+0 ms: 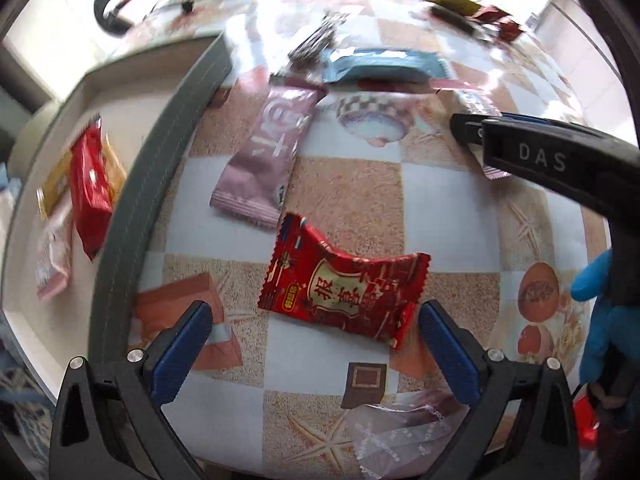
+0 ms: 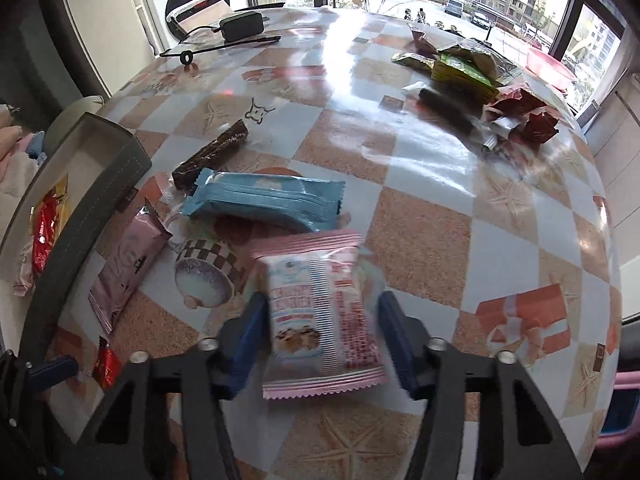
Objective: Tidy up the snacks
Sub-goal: 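Grasp red candy pack with left gripper while right grasps Crispy Cranberry pack, then lift red candy pack with left gripper while right gripper opens on cranberry pack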
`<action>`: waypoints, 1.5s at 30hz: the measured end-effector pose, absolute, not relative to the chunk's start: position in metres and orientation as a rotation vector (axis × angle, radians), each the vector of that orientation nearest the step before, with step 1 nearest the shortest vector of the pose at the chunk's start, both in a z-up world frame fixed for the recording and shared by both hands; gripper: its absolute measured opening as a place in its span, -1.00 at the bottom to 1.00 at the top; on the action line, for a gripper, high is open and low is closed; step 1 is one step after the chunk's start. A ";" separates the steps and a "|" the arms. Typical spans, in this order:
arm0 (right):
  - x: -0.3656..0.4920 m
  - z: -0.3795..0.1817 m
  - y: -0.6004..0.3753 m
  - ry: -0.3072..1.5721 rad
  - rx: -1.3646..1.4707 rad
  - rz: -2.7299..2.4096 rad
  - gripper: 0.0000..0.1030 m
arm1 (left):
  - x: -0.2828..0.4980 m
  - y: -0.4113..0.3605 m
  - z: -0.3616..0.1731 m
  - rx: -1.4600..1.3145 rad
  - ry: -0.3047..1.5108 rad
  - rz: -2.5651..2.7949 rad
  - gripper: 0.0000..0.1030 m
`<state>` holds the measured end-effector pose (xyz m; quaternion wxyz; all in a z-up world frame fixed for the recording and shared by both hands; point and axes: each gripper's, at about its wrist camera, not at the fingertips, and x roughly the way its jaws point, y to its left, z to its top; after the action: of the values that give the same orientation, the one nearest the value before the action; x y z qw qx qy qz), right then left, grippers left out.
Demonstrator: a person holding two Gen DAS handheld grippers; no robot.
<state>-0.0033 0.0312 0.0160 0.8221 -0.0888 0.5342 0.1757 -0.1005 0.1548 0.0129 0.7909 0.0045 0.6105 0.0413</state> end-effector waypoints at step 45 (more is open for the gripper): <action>-0.026 0.038 -0.014 1.172 -0.028 0.412 0.25 | -0.114 0.159 0.039 -0.033 1.201 -0.024 -0.01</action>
<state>-0.0262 -0.0139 0.0383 0.8131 -0.0132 0.5491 0.1929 -0.1145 0.1589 0.0395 0.8250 -0.0154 0.5649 -0.0111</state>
